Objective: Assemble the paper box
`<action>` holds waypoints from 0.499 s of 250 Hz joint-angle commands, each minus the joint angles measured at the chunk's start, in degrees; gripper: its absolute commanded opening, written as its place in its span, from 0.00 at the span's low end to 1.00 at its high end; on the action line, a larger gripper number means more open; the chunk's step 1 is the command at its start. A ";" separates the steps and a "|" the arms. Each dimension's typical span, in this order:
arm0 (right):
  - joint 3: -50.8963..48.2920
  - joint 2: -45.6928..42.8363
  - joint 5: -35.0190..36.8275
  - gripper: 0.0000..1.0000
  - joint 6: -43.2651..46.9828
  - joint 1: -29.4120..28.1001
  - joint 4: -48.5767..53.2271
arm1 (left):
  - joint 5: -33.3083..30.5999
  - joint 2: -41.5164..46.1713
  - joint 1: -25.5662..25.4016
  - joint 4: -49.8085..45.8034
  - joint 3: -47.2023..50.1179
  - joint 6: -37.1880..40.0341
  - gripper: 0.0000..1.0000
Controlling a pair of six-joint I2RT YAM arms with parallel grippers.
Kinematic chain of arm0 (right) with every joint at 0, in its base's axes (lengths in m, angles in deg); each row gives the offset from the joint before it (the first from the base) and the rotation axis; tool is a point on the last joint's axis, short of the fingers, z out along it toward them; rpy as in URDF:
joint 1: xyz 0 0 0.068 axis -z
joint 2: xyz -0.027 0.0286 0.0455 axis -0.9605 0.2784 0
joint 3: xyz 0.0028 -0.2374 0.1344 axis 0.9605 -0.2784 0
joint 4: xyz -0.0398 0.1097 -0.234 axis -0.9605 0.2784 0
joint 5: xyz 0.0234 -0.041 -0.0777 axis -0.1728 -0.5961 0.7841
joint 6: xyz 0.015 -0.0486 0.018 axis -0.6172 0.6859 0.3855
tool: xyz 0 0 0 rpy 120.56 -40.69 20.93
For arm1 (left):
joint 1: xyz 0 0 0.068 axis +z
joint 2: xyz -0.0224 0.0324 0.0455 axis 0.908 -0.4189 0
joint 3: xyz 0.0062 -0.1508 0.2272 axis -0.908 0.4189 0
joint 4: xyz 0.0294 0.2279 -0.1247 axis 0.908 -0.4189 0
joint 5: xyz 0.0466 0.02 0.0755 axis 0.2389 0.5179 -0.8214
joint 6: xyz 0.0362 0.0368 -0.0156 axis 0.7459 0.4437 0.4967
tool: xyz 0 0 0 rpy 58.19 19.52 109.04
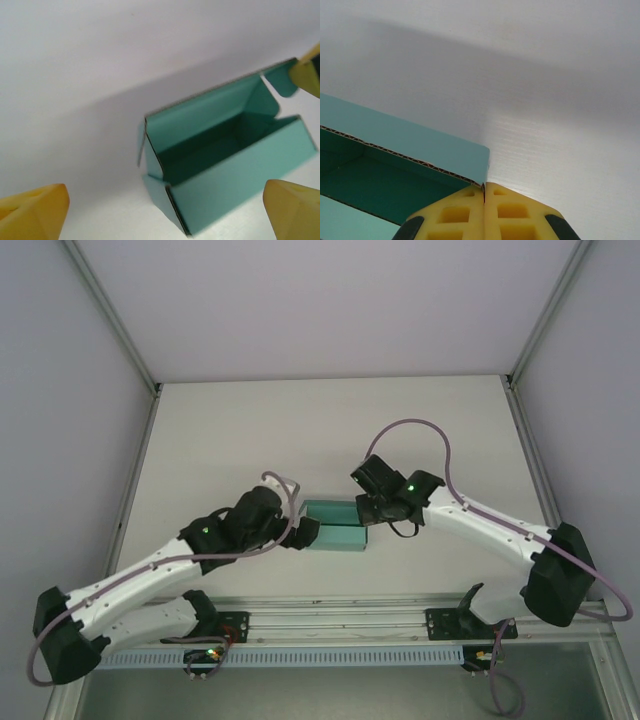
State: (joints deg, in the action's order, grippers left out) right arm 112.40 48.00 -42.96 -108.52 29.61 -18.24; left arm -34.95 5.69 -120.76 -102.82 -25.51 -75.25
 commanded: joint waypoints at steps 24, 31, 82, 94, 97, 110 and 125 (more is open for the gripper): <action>-0.93 -2.37 0.43 0.00 2.35 -0.75 -1.80 | 12.51 -3.16 -0.25 6.73 7.48 -7.53 0.96; -1.05 -2.17 0.10 0.00 2.72 -0.74 -1.89 | 12.46 -4.19 -0.27 8.20 7.46 -7.56 0.96; -0.34 0.59 -1.44 0.00 4.86 -0.77 -1.77 | 9.14 -11.52 2.12 15.98 5.17 -6.39 0.89; 0.21 1.04 -1.44 0.00 5.29 -0.74 -0.93 | 7.54 -12.76 2.76 16.53 4.69 -6.99 0.86; 0.36 1.05 -1.39 0.00 5.37 -0.77 -0.71 | 7.39 -13.10 3.04 16.90 4.71 -7.04 0.85; 0.92 2.63 -1.09 0.00 5.51 -0.77 -0.01 | 6.92 -14.69 4.03 17.82 4.33 -7.08 0.82; 1.77 3.11 -1.64 0.00 5.73 -0.72 0.20 | 7.00 -16.77 4.81 18.15 3.34 -6.69 0.76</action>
State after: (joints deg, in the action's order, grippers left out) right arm 112.51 48.94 -42.20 -104.39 29.43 -20.36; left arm -25.77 -7.47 -117.75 -88.72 -19.92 -81.31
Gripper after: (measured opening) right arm 0.042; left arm 0.809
